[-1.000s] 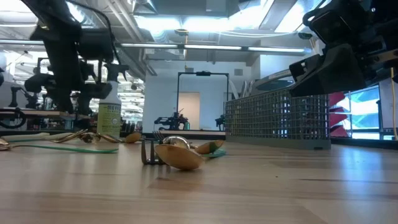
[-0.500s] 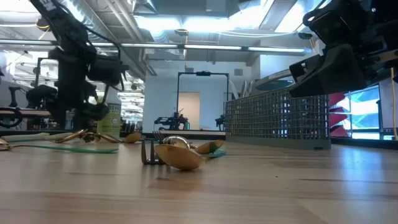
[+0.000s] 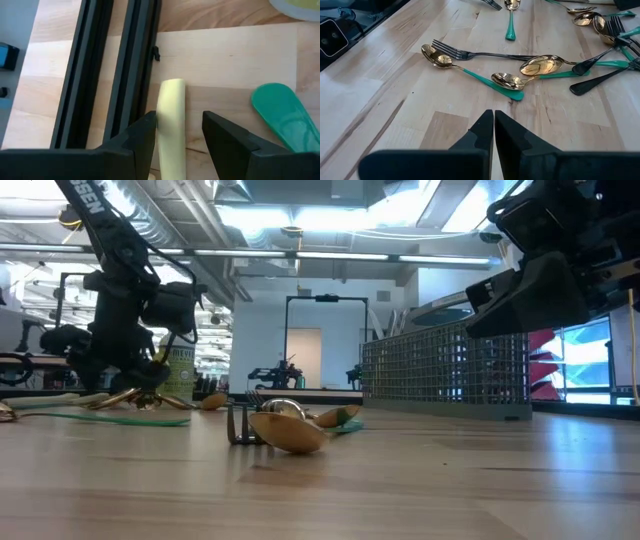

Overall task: Sort silverware
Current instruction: Put the yellow table knife into the silverware basket

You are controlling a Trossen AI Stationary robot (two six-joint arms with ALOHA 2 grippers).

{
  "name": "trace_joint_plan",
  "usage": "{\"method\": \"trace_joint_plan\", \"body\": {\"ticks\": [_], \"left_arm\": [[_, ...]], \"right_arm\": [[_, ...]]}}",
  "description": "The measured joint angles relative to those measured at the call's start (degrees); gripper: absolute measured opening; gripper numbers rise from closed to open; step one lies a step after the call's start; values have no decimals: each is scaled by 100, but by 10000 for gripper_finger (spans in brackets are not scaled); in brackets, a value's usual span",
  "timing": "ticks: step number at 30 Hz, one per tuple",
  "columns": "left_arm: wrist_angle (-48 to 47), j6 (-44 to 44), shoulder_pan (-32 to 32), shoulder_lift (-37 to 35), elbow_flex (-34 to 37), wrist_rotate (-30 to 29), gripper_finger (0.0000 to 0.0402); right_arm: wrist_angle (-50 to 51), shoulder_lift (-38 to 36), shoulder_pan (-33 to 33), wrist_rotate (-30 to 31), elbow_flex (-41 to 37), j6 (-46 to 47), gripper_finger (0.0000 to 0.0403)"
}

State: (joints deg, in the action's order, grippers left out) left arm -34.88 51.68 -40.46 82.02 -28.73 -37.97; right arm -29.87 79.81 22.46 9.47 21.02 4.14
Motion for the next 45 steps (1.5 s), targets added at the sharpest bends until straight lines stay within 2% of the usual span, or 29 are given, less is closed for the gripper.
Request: {"method": "trace_joint_plan", "body": {"ticks": [5,14,17,39,45], "left_arm": [[-16,-74,-25,2,2,134,142],[28,-116,-21,7,2,336,63],[20,-149,-21,7,2,336,50],[-91,-230,484,-15,-37,228,26],[-421,-8,880,-81,-300,638,26]], "right_arm": [[0,1,0,0,2,5,0],[0,0,2,0,2,7,0],[0,0,2,0,2,7,0],[-2,0,1,0,2,7,0],[-2,0,2,-2,2,7,0]]}}
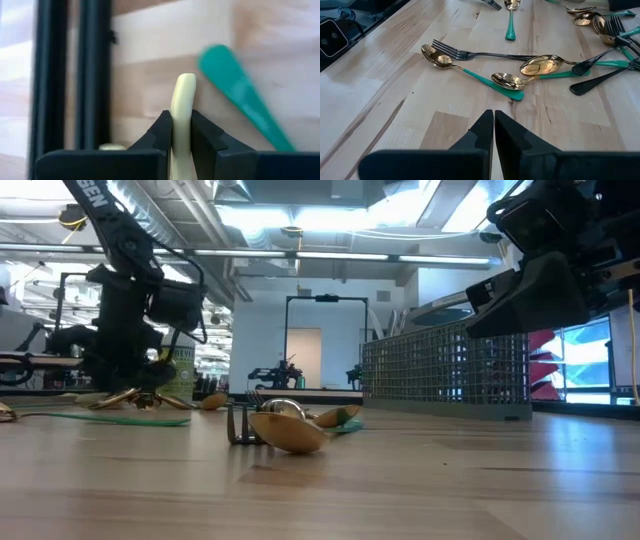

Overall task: Sort silverware
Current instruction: Put the yellow table knife into the silverware basket

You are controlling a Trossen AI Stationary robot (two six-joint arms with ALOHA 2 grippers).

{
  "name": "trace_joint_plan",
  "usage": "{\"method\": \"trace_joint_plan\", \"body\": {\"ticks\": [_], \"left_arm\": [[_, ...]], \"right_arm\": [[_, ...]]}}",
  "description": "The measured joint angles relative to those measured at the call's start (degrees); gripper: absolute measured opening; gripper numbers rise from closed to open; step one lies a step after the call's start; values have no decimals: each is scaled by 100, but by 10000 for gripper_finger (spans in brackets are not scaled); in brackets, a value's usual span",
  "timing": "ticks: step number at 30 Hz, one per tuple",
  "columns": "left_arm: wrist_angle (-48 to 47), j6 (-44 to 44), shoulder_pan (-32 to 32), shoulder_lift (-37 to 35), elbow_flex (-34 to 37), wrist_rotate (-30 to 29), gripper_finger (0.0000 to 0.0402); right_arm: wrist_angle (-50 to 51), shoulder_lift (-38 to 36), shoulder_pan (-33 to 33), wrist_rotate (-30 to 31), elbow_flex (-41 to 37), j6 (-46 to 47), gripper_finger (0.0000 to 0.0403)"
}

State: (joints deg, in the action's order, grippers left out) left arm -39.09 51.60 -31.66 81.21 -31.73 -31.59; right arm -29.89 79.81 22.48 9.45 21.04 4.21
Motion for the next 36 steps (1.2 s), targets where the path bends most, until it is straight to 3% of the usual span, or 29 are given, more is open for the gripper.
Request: {"method": "trace_joint_plan", "body": {"ticks": [8,17,24,36], "left_arm": [[-90,102,623,-338,-493,168,25],[302,149,1131,-1256,-837,126,25],[1650,87,1396,-1786,-802,149,25],[4039,258,2040,-1688,-791,345,26]], "right_arm": [[-4,0,-1,1,0,4,0],[-29,2,0,82,0,22,0],[69,0,-4,1410,0,-409,0],[84,2,4,2673,0,-1241,41]]}}
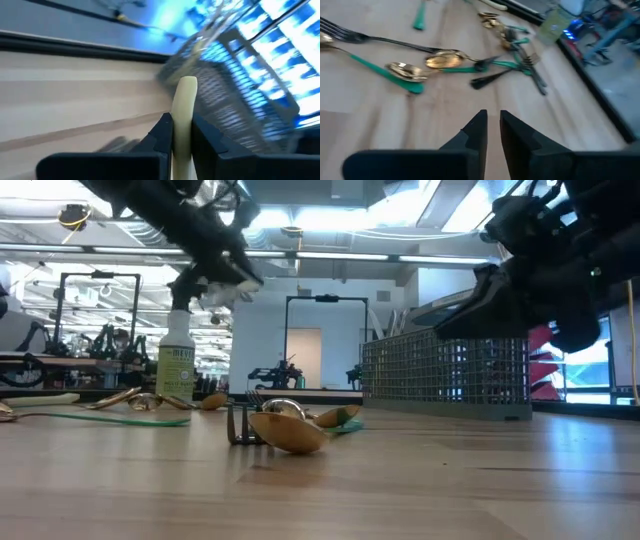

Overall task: Sort silverware
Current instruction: Put the yellow table knife into the silverware basket

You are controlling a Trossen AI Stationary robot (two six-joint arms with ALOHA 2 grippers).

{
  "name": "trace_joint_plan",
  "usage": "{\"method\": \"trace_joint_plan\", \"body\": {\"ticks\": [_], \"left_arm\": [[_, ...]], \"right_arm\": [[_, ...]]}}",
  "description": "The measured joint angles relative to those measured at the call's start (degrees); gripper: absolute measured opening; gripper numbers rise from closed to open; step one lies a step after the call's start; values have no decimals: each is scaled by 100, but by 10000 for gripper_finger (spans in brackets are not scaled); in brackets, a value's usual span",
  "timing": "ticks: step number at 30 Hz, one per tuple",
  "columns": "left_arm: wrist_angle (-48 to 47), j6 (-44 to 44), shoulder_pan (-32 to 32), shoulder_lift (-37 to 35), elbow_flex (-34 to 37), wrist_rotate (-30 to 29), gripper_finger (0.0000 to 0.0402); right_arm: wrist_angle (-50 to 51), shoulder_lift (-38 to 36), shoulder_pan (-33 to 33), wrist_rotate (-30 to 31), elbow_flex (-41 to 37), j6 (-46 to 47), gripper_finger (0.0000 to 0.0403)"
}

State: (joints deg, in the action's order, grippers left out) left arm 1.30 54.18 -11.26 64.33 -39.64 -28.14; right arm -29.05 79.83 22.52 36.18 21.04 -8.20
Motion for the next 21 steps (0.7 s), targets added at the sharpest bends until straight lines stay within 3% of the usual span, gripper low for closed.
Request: {"method": "trace_joint_plan", "body": {"ticks": [6,11,16,21], "left_arm": [[1060,161,394,229,2,21,45],[1804,158,683,470,1,62,30],[1847,251,879,479,0,64,30],[1974,481,1132,477,0,315,34]], "right_arm": [[56,471,120,837,256,-1270,55],[30,1244,114,1509,1000,-3325,70],[-55,1868,95,2570,1856,-5382,75],[-140,2020,25,2416,2532,-6415,75]]}}
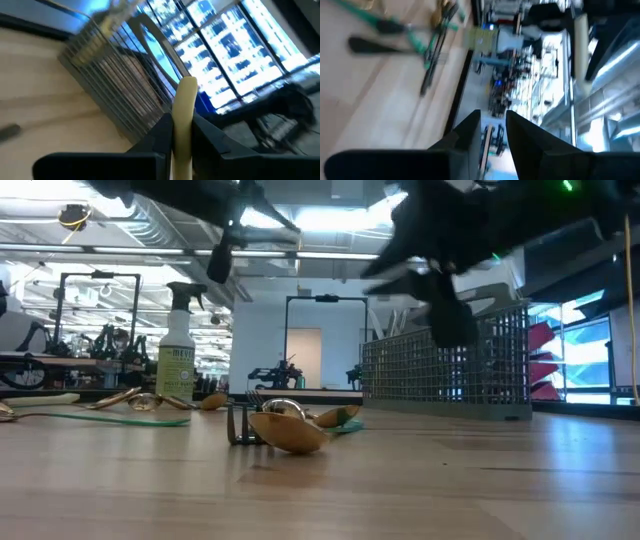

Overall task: Sort silverware
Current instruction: Put the yellow table knife into the silverware basket

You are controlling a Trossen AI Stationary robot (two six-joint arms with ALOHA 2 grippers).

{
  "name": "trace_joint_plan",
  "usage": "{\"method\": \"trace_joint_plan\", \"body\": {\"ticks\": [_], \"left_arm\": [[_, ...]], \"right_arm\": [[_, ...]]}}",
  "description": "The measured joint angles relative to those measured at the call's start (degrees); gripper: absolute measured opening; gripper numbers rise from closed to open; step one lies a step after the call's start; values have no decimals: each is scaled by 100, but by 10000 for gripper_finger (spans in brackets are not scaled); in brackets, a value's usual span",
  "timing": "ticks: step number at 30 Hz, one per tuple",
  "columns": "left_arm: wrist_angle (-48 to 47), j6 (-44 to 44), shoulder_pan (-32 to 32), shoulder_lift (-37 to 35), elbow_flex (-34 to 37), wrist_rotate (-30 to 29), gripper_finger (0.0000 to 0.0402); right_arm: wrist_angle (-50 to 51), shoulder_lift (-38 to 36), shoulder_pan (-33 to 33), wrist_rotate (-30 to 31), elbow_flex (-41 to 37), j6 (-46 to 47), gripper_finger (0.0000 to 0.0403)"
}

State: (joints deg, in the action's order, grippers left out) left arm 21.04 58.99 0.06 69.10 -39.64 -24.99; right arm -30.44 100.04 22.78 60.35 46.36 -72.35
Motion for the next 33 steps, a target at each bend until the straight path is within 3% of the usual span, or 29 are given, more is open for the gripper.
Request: {"method": "trace_joint_plan", "body": {"ticks": [5,8,15,19,24,29,33], "left_arm": [[223,266,290,-2,0,430,32],[230,398,440,-2,0,516,32],[550,551,698,-2,0,533,32],[893,482,760,-9,-16,563,32],[806,476,755,-9,-30,557,31],[811,469,756,-9,-33,558,31],[812,471,756,-9,-33,576,31]], "right_arm": [[-222,1,1,-270,463,-1068,75],[-679,1,13,-741,649,-1679,75],[-1241,1,143,-1075,899,-3282,76],[-1230,1,121,-1501,999,-3721,76],[-1369,1,121,-1512,1136,-4569,76],[-1291,1,82,-1975,1315,-4669,76],[-1260,1,-4,-1967,1345,-4781,76]]}}
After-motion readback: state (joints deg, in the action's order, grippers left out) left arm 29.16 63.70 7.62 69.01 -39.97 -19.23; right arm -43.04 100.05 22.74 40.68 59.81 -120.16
